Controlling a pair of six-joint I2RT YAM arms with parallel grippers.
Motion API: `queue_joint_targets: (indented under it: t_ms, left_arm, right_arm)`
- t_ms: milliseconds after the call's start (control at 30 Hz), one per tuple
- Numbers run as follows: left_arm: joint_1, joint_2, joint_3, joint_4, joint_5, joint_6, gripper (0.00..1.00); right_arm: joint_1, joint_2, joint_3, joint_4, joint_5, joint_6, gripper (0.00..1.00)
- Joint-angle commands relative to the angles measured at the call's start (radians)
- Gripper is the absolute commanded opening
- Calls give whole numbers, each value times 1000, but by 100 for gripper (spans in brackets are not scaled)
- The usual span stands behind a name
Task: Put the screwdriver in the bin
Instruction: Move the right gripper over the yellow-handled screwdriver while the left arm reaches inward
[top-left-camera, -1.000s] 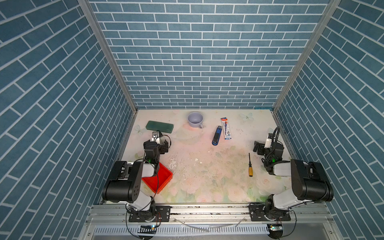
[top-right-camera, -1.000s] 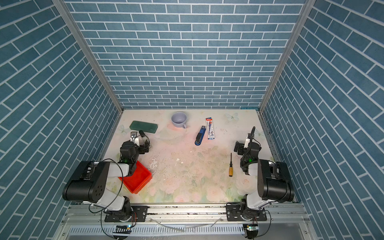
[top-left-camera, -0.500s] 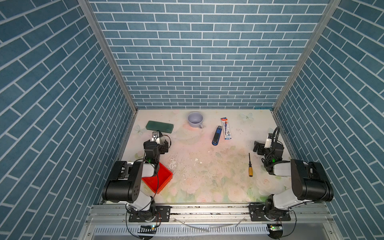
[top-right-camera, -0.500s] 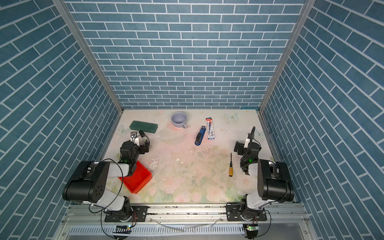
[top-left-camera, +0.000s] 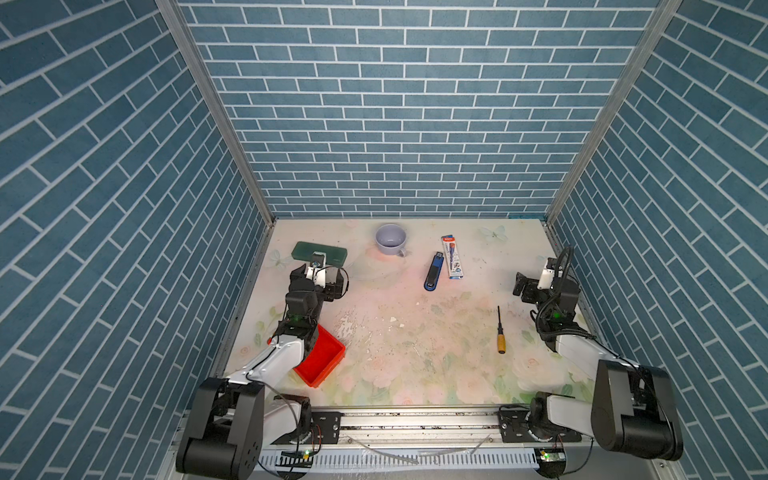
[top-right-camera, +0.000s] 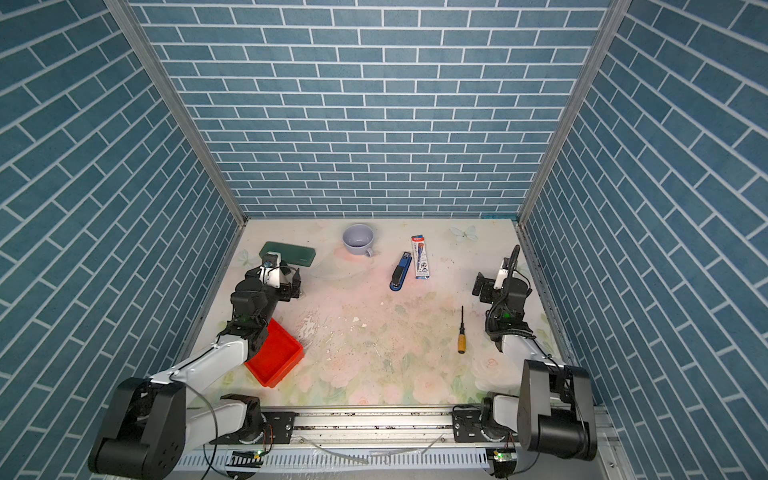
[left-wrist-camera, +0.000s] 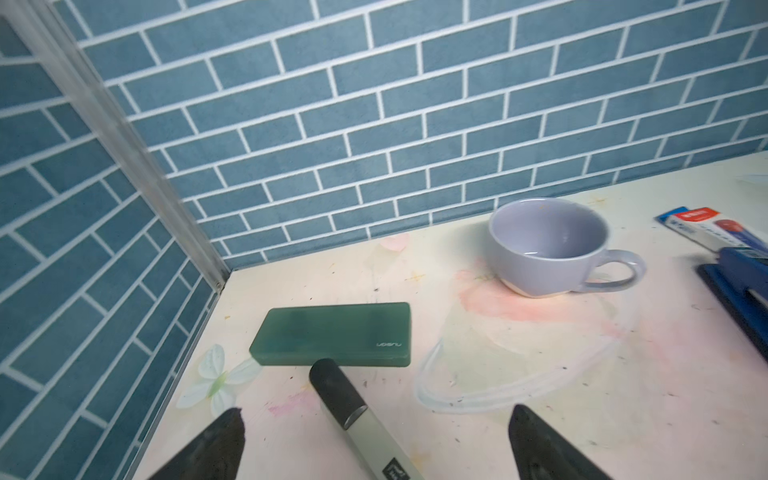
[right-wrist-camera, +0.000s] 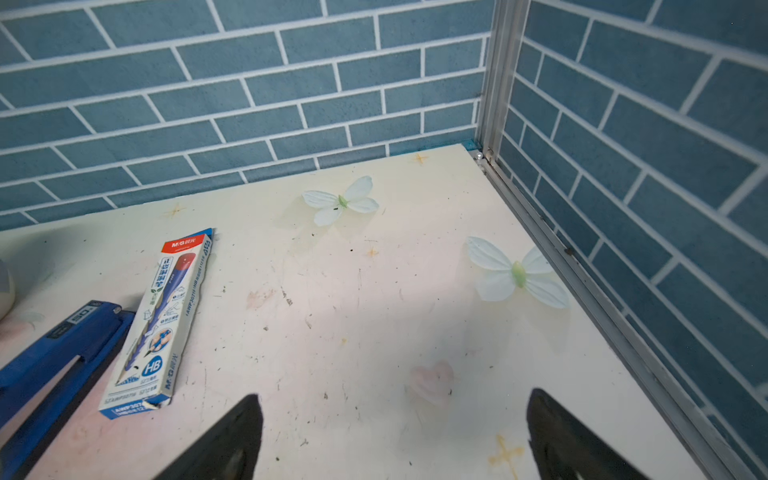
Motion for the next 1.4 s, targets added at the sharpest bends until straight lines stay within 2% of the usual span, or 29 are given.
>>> queue_joint_targets:
  t_ms: [0, 133, 333, 467, 667, 900, 967, 1033, 1167, 1367]
  left_arm:
    - [-68, -39, 75, -161, 41, 63, 100]
    - [-156, -58, 157, -282, 102, 100, 100]
    - [-260, -82, 286, -521, 330, 179, 100]
    - [-324, -71, 358, -641, 474, 201, 100]
    - [-400, -20, 342, -598, 563, 220, 100]
    - [-441, 36, 297, -505, 606, 189, 100]
    - [-448, 40, 292, -499, 607, 189, 100]
    - [-451, 40, 288, -496, 611, 187, 100]
    - [-454, 45, 283, -498, 611, 195, 100]
    - [-457, 53, 273, -502, 608, 209, 100]
  right_arm:
    - [16, -58, 80, -262, 64, 128, 99]
    - [82, -121, 135, -438, 122, 118, 99]
    - [169, -182, 211, -625, 80, 190, 99]
    - [242, -167, 264, -759, 78, 220, 99]
    - [281, -60, 307, -891, 34, 273, 98]
    - [287, 100, 310, -960, -22, 273, 79]
    - [287, 141, 315, -964, -49, 275, 69]
    - [287, 174, 321, -970, -65, 281, 63]
    - [287, 228, 332, -989, -44, 288, 42]
    - [287, 286, 337, -1002, -30, 302, 30]
